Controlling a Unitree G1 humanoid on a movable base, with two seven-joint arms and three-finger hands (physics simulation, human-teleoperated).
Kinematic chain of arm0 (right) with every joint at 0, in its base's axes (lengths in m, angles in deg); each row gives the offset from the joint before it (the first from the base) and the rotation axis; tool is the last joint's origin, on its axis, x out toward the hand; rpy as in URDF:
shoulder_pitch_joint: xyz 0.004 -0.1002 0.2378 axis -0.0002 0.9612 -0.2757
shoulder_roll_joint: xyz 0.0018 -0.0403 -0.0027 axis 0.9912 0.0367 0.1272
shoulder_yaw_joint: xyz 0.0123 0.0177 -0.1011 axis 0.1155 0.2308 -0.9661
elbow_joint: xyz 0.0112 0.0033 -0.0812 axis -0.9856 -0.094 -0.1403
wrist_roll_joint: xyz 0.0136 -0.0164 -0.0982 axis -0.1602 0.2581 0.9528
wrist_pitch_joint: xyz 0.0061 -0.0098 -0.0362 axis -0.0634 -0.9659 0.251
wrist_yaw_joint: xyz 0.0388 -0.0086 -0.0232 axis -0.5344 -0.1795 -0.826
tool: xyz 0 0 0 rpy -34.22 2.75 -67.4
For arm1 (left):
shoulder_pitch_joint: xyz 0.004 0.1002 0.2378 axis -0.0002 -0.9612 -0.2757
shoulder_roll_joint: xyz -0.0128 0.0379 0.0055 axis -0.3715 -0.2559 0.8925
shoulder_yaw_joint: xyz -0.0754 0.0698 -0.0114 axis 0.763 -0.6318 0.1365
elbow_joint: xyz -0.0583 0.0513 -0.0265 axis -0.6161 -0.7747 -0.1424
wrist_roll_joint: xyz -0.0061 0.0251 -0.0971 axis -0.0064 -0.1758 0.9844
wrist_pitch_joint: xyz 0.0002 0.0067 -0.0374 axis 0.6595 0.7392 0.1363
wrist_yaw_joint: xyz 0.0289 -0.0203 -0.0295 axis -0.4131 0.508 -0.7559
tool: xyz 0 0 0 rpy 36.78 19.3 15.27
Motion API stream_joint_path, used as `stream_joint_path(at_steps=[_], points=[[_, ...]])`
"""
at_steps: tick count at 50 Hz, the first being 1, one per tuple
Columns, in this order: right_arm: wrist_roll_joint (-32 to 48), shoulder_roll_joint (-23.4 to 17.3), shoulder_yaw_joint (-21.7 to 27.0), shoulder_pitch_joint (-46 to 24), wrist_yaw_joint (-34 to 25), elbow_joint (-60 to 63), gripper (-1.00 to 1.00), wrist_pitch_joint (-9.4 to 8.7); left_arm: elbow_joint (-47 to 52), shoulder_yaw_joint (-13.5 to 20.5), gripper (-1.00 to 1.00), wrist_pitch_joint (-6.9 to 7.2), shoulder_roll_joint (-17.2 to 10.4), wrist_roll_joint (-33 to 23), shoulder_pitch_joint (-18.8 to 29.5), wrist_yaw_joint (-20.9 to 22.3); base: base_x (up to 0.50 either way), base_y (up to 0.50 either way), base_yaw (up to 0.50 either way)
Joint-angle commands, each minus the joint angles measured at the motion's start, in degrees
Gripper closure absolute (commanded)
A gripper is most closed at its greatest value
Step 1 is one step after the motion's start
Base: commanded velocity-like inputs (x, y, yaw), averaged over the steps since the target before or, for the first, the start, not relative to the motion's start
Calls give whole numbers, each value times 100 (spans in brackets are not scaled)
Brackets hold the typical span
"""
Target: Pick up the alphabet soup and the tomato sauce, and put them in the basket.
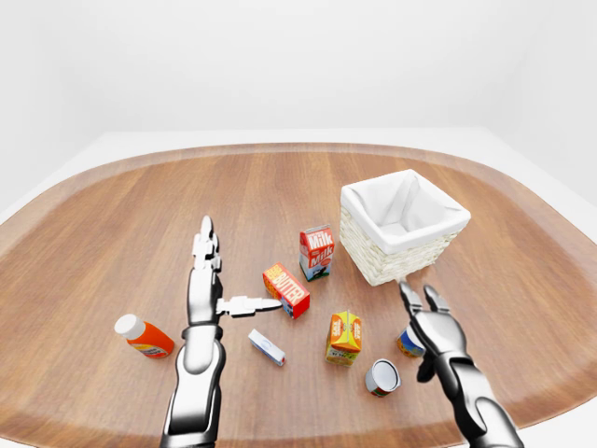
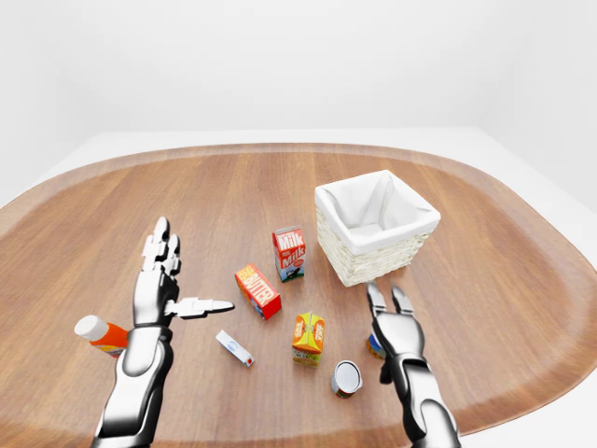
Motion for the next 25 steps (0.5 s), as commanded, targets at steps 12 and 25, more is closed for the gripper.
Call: stream_joint_path(at_steps=[12,25], points=[[-26,-68,-21,-46,121,-261,-100,0,145,58,-100,0,1,132,-34,45,0,0,0],[-90,-148,-69,-244,297,-706,-100,0,143,58,-100,0,1,132,-34,47,0,0,0]])
